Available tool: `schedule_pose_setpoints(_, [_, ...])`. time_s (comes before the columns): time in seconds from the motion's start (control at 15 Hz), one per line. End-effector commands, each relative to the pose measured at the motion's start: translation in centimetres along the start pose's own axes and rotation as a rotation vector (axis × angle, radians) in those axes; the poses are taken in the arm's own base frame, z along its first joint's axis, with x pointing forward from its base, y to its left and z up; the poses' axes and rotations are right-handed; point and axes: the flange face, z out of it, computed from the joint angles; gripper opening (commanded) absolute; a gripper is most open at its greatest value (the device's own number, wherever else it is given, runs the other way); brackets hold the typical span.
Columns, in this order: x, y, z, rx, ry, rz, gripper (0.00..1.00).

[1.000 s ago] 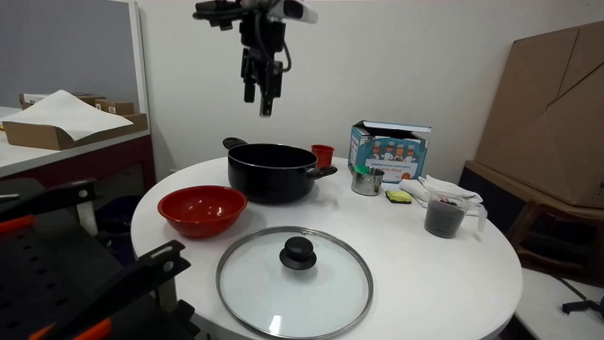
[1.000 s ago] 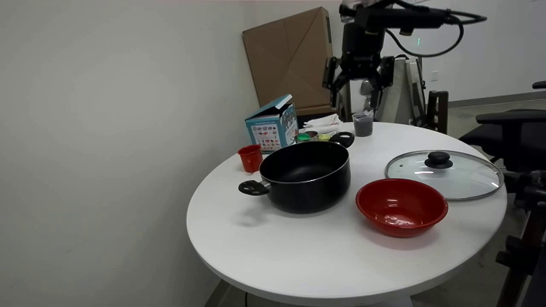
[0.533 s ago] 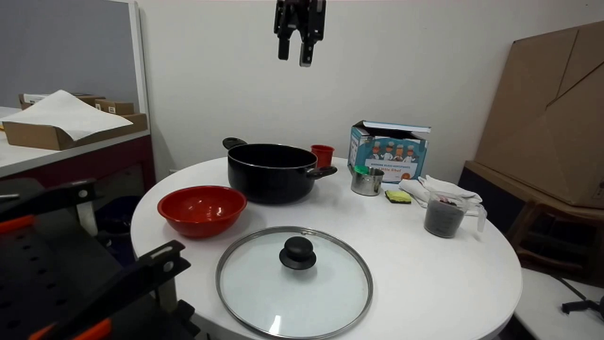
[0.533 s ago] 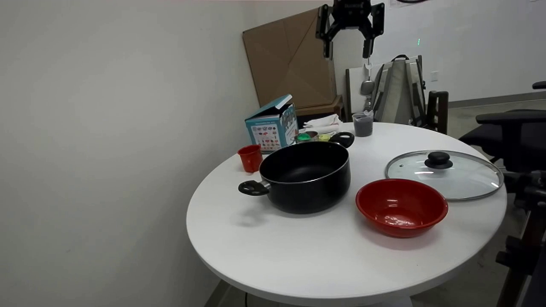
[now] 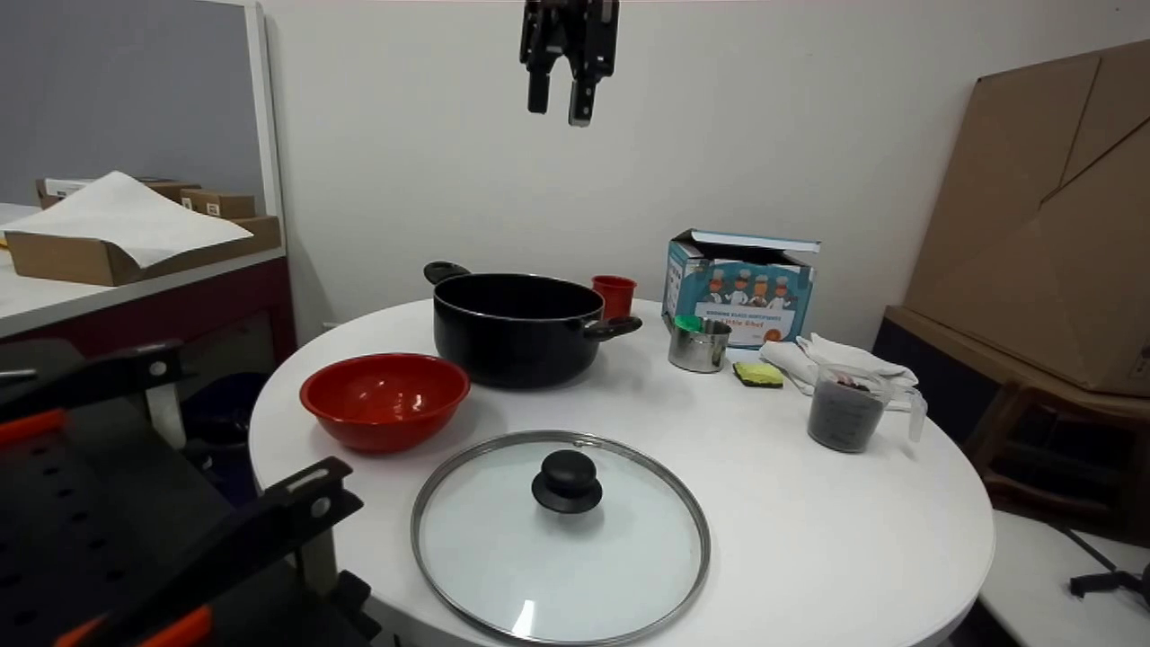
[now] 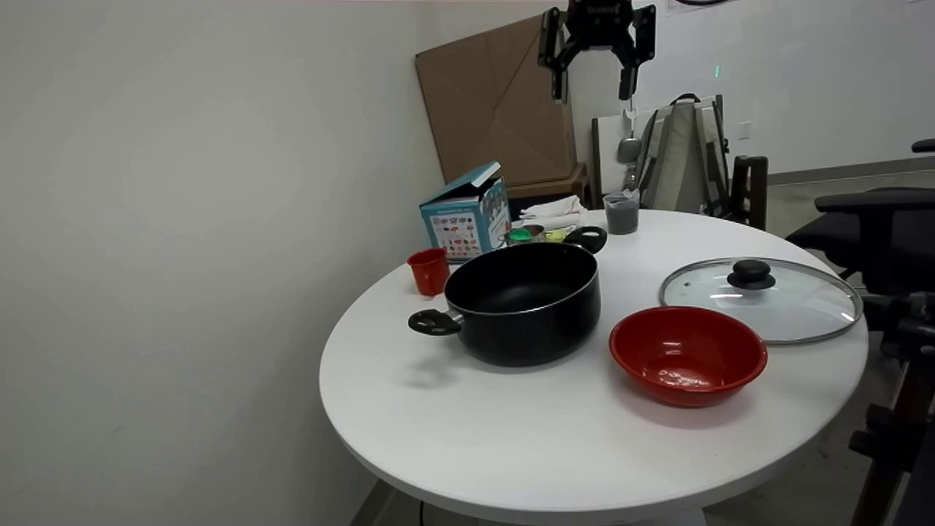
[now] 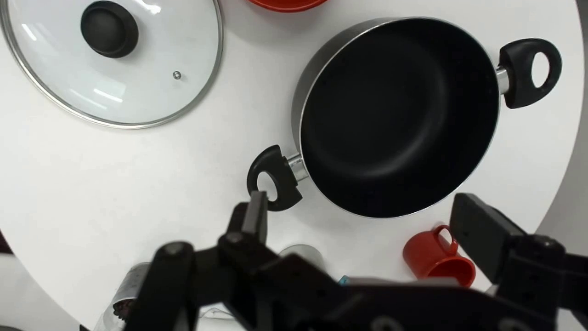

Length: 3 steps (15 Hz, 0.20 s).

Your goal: Move the orange bowl away from the jar

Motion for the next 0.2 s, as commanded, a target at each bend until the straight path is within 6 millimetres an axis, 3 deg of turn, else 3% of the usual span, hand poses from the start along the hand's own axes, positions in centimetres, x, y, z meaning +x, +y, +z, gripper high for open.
schedule_pose_setpoints(0.0, [0.03,0.00,-0.06,0.000,-0.001,0.000,1.00])
schedule_pose_setpoints(0.13, [0.03,0.00,-0.06,0.000,-0.001,0.000,1.00])
